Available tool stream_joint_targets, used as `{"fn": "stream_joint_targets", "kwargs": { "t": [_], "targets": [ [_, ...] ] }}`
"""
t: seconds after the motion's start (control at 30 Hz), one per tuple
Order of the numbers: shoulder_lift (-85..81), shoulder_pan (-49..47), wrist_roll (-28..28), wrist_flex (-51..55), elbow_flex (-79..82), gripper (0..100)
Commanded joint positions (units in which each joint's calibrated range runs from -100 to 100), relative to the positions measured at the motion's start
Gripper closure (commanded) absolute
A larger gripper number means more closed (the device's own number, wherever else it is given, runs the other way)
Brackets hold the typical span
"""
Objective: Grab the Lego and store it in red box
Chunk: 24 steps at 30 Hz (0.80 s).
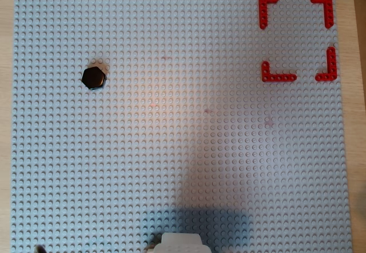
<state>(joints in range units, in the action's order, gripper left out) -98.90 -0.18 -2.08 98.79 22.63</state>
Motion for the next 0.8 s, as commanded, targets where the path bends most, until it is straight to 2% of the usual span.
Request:
{"fn": "stream_joint_targets", "kwargs": {
  "t": [0.0, 0.57, 0.77],
  "targets": [
    [-0.42, 0.00, -0.27, 0.33, 0.28, 96],
    [-0.34, 0.29, -0.27, 0.33, 0.28, 96],
    [-0.34, 5.21, 0.04, 0.33, 0.28, 96]
  ]
}}
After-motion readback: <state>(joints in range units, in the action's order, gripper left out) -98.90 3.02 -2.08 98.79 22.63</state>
